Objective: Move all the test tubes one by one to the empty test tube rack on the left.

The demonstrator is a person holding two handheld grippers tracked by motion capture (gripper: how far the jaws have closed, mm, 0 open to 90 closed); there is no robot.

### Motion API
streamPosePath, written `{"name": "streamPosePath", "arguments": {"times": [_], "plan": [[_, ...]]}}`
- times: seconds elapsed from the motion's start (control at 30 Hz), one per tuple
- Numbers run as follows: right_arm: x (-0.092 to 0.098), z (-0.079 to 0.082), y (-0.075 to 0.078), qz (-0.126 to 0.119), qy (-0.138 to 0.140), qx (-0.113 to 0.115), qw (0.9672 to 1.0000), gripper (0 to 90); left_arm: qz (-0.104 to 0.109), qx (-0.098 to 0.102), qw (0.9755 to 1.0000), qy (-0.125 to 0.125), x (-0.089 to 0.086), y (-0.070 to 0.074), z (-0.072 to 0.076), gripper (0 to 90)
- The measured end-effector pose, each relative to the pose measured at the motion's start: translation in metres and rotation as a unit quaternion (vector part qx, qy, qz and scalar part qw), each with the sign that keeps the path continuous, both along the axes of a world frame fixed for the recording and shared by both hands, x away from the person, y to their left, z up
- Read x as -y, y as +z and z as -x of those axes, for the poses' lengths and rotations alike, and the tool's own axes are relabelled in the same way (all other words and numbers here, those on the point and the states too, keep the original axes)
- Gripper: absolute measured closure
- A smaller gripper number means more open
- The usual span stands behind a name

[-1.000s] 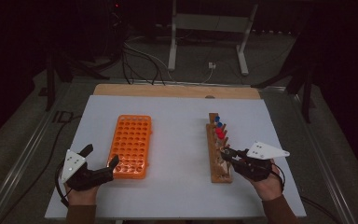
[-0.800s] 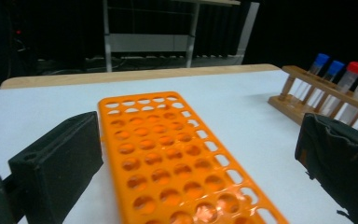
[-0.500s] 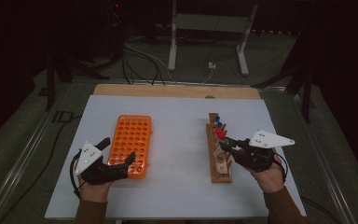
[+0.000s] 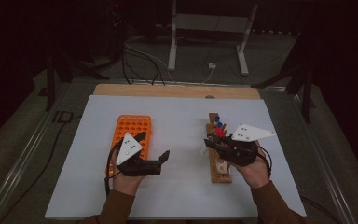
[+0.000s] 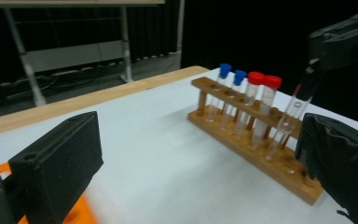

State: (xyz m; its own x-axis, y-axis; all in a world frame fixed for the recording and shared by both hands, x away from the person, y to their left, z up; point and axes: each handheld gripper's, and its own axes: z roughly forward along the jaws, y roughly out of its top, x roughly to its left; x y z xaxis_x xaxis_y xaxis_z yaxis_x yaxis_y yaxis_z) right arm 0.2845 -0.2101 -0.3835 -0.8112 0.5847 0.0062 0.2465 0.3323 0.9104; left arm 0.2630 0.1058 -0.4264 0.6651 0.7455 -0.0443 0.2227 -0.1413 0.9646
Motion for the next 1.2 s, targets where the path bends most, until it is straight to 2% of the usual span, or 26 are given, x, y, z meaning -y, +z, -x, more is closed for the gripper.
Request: {"name": "streamPosePath", "arguments": {"times": [0.13,0.2,0.33,0.37,0.43,0.47,0.5,0.57,0.6,0.73,0.83,0.87,1.07,1.1,1.2], "plan": [[-0.006,-0.002,-0.001,-0.001,0.005,-0.005,1.0000,76.2,-0.003,-0.003,0.9998,-0.017,0.015,0.000,-0.006,1.8],[-0.013,-0.005,-0.003,-0.003,0.009,-0.012,0.9999,76.2,-0.002,-0.016,0.9994,-0.030,0.022,-0.001,-0.008,5.2],[-0.021,-0.008,-0.005,-0.001,0.012,-0.018,0.9998,76.1,-0.018,-0.024,0.9981,-0.054,0.037,-0.004,-0.010,9.2],[-0.025,-0.009,-0.006,-0.002,0.016,-0.023,0.9996,76.1,-0.020,-0.023,0.9979,-0.058,0.041,-0.005,-0.010,15.6],[-0.030,-0.010,-0.008,-0.003,0.019,-0.027,0.9994,76.1,-0.029,-0.021,0.9967,-0.072,0.051,-0.007,-0.009,21.1],[-0.032,-0.010,-0.008,-0.003,0.022,-0.030,0.9993,76.2,-0.029,-0.021,0.9967,-0.072,0.051,-0.007,-0.009,27.0],[-0.034,-0.010,-0.009,-0.002,0.025,-0.030,0.9992,76.1,-0.032,-0.022,0.9953,-0.089,0.056,-0.008,-0.009,34.4],[-0.037,-0.010,-0.010,-0.003,0.029,-0.033,0.9991,76.1,-0.035,-0.022,0.9945,-0.096,0.058,-0.009,-0.009,45.2],[-0.039,-0.010,-0.010,-0.003,0.030,-0.034,0.9990,76.2,-0.038,-0.024,0.9933,-0.107,0.062,-0.010,-0.009,50.3],[-0.043,-0.010,-0.012,-0.002,0.037,-0.038,0.9986,76.1,-0.036,-0.026,0.9925,-0.114,0.064,-0.012,-0.010,64.7],[-0.044,-0.010,-0.013,-0.002,0.040,-0.041,0.9984,76.1,-0.037,-0.029,0.9924,-0.114,0.064,-0.012,-0.011,69.1],[-0.044,-0.010,-0.013,-0.002,0.041,-0.041,0.9983,76.2,-0.037,-0.029,0.9923,-0.115,0.063,-0.013,-0.011,74.3],[-0.042,-0.009,-0.014,-0.008,0.047,-0.044,0.9979,75.6,-0.046,-0.022,0.9916,-0.119,0.063,-0.012,-0.010,76.7],[-0.042,-0.009,-0.014,-0.012,0.049,-0.042,0.9978,72.5,-0.049,-0.021,0.9919,-0.116,0.063,-0.012,-0.009,76.7],[-0.036,-0.009,-0.013,-0.042,0.046,-0.043,0.9971,49.9,-0.054,-0.022,0.9921,-0.111,0.061,-0.012,-0.010,76.7]]}}
